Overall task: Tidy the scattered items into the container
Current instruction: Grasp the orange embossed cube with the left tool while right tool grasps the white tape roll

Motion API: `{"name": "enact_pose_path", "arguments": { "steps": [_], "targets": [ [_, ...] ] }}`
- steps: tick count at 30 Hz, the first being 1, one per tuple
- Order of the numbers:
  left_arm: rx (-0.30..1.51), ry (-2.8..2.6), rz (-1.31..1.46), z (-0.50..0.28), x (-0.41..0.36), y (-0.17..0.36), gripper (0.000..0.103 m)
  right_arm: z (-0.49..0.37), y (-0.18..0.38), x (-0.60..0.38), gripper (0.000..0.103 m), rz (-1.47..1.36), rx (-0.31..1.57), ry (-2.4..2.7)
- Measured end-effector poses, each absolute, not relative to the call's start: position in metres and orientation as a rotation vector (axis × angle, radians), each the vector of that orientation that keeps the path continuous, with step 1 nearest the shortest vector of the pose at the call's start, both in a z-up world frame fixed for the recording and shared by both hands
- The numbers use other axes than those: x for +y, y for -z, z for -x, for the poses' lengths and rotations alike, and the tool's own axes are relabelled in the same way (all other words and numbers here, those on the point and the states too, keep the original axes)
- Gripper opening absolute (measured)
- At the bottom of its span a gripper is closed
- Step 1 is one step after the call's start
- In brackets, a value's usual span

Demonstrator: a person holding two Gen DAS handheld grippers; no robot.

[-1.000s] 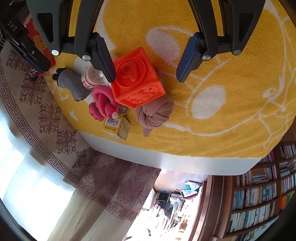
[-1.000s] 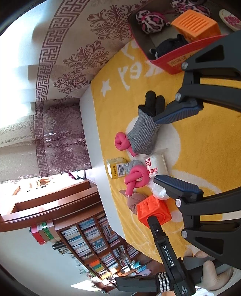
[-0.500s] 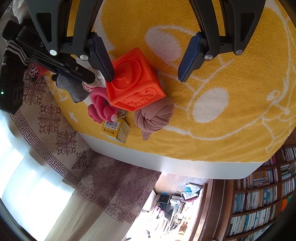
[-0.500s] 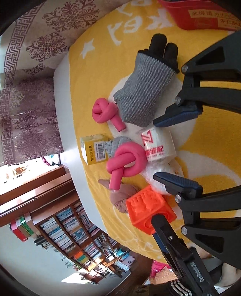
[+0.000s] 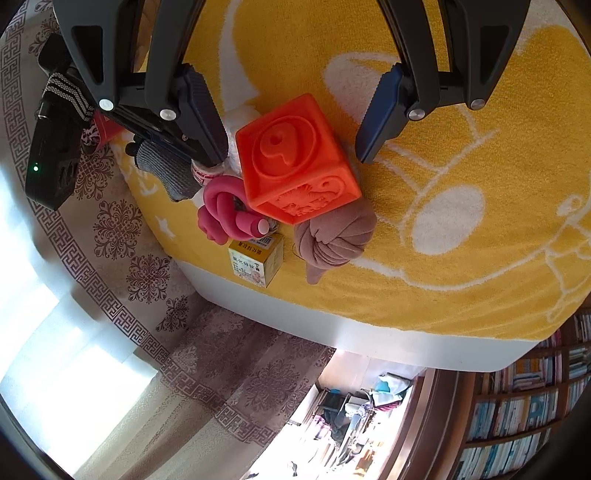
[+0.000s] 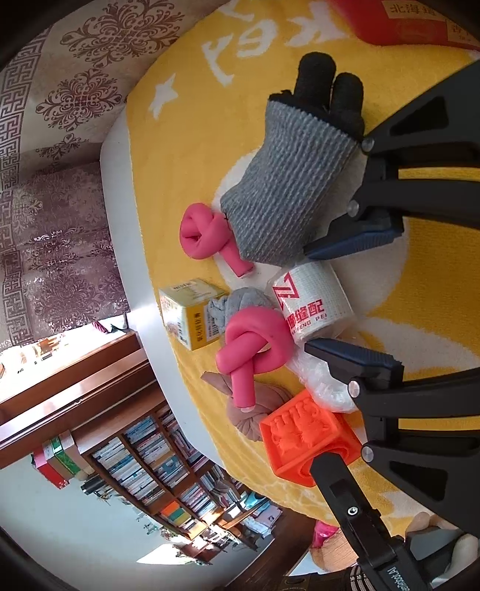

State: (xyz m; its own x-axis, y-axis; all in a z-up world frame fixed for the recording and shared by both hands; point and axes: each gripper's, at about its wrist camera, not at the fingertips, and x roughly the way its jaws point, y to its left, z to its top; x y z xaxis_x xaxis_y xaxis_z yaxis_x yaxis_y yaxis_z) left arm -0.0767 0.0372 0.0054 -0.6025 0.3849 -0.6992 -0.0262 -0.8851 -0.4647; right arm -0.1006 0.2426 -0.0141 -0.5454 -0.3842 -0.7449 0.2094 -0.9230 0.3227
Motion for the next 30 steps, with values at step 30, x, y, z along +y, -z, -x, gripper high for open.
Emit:
{"name": "enact_pose_path", "arguments": {
  "steps": [30],
  "targets": [
    [-0.535,-2.6,1.163,0.065,0.04,-0.022,0.06,0.085,-0.003,0.259,0.044,-1.173,-0.364,2.579]
  ]
}}
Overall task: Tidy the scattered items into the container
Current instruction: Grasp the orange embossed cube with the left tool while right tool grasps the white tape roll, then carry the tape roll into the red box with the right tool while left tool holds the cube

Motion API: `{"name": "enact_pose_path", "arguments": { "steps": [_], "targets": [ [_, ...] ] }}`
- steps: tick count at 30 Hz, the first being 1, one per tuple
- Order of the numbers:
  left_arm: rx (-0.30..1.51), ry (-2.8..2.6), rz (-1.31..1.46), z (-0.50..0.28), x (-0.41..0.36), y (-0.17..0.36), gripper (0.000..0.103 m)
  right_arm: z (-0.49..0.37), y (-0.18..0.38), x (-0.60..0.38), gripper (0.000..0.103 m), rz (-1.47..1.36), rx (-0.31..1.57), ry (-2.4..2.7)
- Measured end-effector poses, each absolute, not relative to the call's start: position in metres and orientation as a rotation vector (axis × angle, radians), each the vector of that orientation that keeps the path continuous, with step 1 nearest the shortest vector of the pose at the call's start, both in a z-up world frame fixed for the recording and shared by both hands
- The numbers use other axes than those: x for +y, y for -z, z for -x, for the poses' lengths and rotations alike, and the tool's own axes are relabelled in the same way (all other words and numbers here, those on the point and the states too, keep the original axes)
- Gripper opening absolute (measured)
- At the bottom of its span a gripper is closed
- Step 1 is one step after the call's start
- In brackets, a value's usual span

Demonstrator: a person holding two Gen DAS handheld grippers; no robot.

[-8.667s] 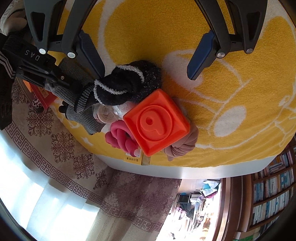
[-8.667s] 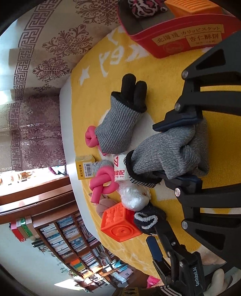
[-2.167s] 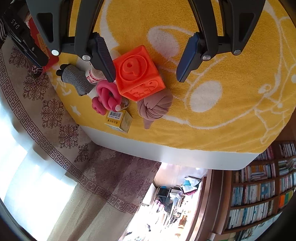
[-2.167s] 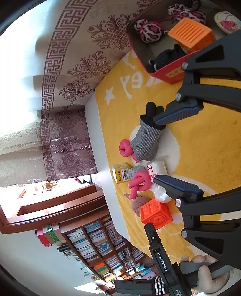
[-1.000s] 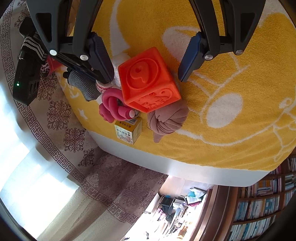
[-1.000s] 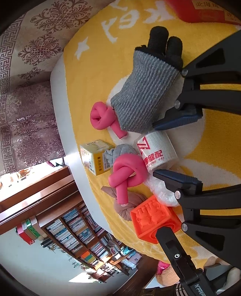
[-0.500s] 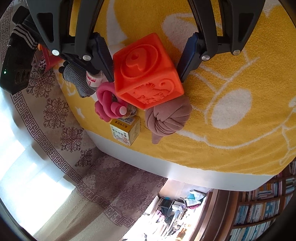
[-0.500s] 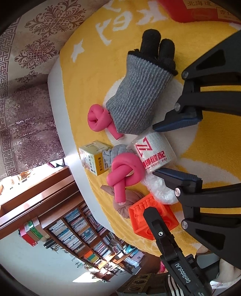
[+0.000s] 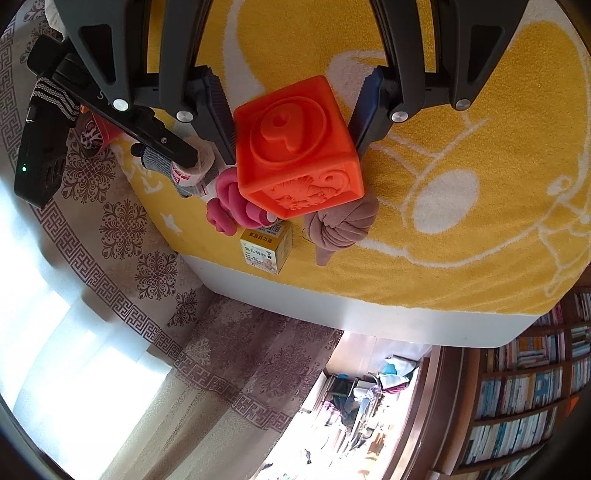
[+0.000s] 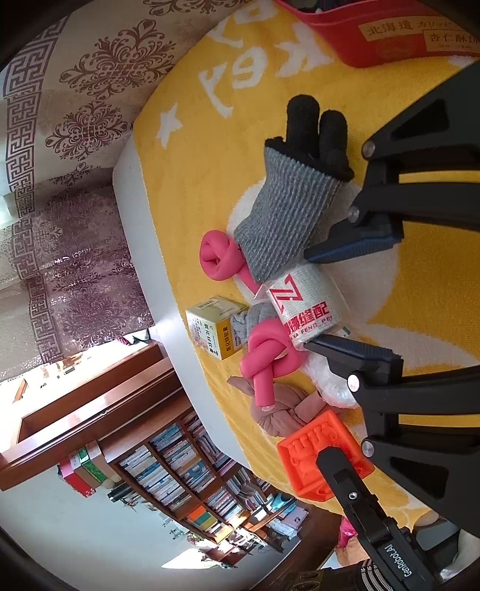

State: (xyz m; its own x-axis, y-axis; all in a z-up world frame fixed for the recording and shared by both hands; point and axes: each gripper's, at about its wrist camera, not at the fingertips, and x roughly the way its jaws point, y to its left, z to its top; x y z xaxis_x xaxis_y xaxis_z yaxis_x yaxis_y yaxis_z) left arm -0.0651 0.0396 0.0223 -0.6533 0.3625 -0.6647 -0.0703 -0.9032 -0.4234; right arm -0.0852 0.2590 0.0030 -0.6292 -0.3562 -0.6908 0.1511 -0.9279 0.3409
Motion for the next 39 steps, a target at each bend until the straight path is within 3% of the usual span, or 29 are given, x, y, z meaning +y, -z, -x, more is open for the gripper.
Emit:
{"name": "enact_pose_path", "arguments": {
  "steps": [13,22,39],
  "targets": [
    [-0.531,-2.588,1.146,0.059,0.046,-0.028,0.06,0.072,-0.017,0.264,0.043,-1.073,-0.329,2.713],
    [-0.486,-2.554,1.112,0.05,0.06,-0.039,0.06,0.025,-0.04,0.292,0.043,-0.974,-0.481,2.778],
    [-0.402,-2.509,1.1,0.038,0.089,-0.043,0.06,-0.057,-0.061,0.366,0.044,-0.898,-0.573,2.949]
  ]
}}
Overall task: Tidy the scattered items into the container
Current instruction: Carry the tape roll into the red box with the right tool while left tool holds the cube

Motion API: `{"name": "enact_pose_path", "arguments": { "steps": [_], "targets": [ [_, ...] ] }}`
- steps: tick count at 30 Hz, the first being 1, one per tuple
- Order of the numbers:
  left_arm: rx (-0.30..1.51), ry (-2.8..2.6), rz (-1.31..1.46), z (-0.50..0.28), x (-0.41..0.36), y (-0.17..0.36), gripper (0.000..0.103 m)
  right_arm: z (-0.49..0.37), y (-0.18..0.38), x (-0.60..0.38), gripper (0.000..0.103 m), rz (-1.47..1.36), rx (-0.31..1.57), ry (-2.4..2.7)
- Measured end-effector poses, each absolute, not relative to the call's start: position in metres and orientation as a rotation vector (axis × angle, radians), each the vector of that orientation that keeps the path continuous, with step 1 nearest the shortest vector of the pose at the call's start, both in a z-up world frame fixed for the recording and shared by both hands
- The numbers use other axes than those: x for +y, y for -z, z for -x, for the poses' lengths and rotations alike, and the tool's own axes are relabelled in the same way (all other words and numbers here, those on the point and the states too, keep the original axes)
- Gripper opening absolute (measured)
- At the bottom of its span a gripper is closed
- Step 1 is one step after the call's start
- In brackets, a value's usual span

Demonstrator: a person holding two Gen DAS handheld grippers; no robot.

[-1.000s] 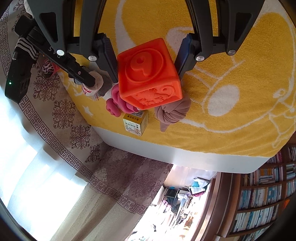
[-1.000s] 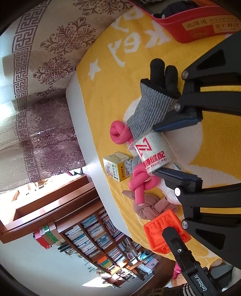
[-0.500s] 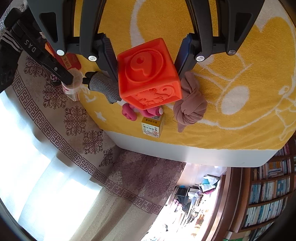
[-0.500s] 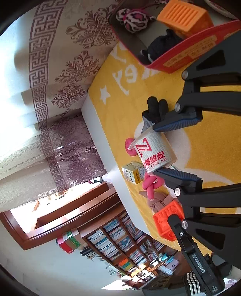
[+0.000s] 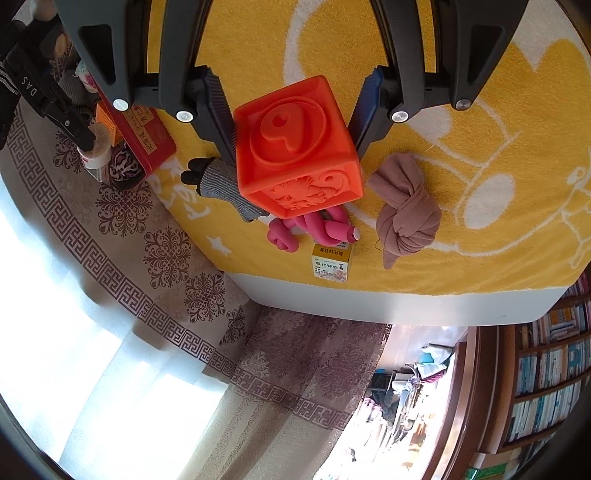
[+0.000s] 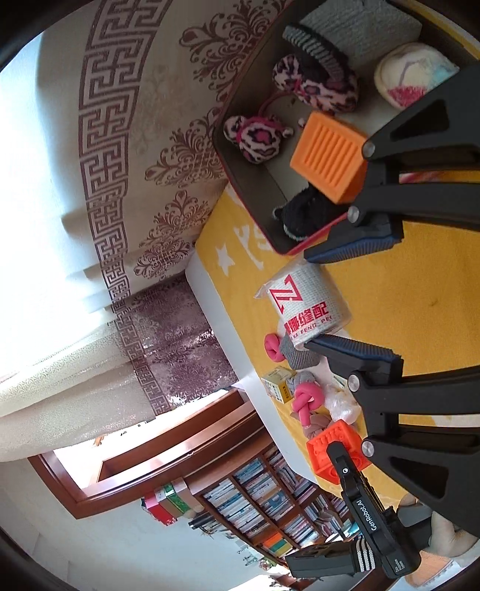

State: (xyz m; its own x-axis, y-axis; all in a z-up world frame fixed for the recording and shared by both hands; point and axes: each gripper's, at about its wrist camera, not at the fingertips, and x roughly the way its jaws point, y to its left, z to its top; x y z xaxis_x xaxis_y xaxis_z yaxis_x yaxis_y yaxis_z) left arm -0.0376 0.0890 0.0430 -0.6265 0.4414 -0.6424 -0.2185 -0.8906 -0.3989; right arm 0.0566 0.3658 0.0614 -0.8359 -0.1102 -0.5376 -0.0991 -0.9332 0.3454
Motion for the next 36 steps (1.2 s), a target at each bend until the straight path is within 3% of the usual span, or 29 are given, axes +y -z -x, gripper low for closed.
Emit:
{"name": "enact_pose_path", "arguments": {
  "steps": [27,36],
  "targets": [
    [-0.343,-2.461,1.055,0.02,0.115,-0.06,0.06,-0.118,-0.072,0.442,0.044,-0.867,-0.679,3.17],
    [-0.275,-2.371,1.057,0.019,0.155,-0.073,0.06,-0.125,-0.074,0.458,0.044,-0.855,-0.675,3.203]
  ]
}}
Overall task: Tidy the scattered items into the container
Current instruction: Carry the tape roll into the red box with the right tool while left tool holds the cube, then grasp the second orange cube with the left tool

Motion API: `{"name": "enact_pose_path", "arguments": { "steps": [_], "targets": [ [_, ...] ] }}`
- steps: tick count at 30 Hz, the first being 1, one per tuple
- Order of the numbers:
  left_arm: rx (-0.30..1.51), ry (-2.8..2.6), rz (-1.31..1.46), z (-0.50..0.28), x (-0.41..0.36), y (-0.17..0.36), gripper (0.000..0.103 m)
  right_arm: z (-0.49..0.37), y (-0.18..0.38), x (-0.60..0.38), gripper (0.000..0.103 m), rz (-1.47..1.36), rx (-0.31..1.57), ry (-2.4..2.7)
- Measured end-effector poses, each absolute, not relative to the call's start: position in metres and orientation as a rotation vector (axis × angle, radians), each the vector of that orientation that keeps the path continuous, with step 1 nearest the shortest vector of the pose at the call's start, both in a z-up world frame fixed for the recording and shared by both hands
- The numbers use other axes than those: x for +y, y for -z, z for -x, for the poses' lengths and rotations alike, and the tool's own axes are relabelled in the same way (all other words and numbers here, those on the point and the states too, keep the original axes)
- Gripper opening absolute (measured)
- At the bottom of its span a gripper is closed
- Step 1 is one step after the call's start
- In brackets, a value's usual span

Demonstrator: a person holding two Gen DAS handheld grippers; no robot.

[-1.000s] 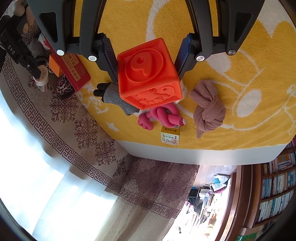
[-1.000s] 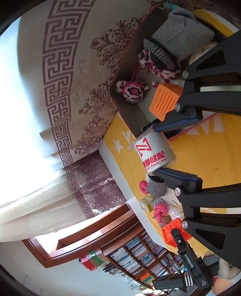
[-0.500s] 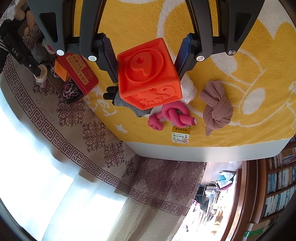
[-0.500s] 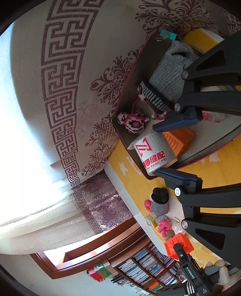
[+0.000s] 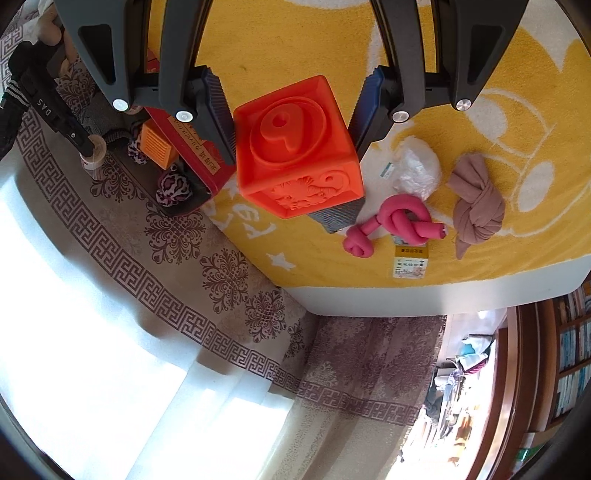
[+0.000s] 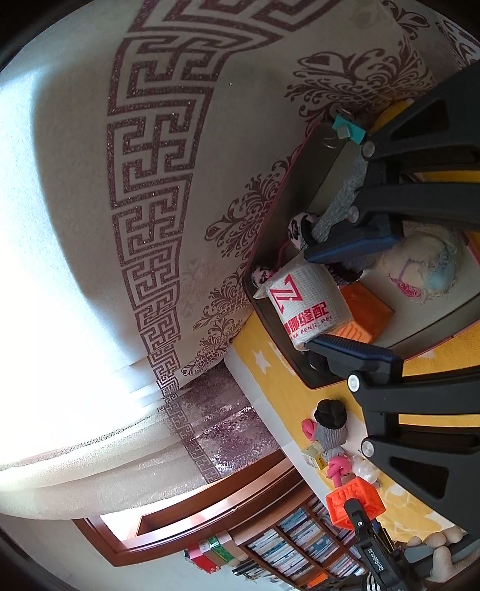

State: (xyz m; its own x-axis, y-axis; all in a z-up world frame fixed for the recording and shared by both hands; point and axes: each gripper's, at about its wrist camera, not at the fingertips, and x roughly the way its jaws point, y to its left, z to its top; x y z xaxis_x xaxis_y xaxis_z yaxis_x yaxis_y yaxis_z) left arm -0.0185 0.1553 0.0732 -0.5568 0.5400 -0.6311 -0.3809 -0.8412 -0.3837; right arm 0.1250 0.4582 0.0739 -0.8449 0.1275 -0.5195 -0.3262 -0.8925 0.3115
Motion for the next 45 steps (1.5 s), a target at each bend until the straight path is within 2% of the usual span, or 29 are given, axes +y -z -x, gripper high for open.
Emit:
{"name": "enact_pose_path", "arguments": {
  "steps": [16,20,25,29,37,45],
  "targets": [
    [-0.117,-2.148,0.956,0.029,0.314,-0.111,0.06,-0.124,-0.073,0.462,0.044,0.736,0.504,-2.784],
    [-0.093,-2.074,0.993,0.037,0.345,-0.104,0.06,-0.121,-0.07,0.458,0.044,0.732,0.436,-2.768],
    [-0.13,-2.141,1.044,0.049,0.319,-0.088,0.06,-0.119,-0.068,0.455,0.044,0.727,0.388,-2.774],
    [-0.152,-2.287,1.058,0.06,0.27,-0.076,0.072,-0.117,-0.064,0.457,0.044,0.744,0.41,-2.771],
    [-0.23,-2.403,1.175,0.074,0.192,-0.039,0.072,-0.117,-0.061,0.455,0.047,0.751,0.444,-2.767],
    [-0.169,-2.324,1.215,0.055,0.195,-0.016,0.072,-0.112,-0.056,0.452,0.048,0.787,0.443,-2.773]
  ]
}}
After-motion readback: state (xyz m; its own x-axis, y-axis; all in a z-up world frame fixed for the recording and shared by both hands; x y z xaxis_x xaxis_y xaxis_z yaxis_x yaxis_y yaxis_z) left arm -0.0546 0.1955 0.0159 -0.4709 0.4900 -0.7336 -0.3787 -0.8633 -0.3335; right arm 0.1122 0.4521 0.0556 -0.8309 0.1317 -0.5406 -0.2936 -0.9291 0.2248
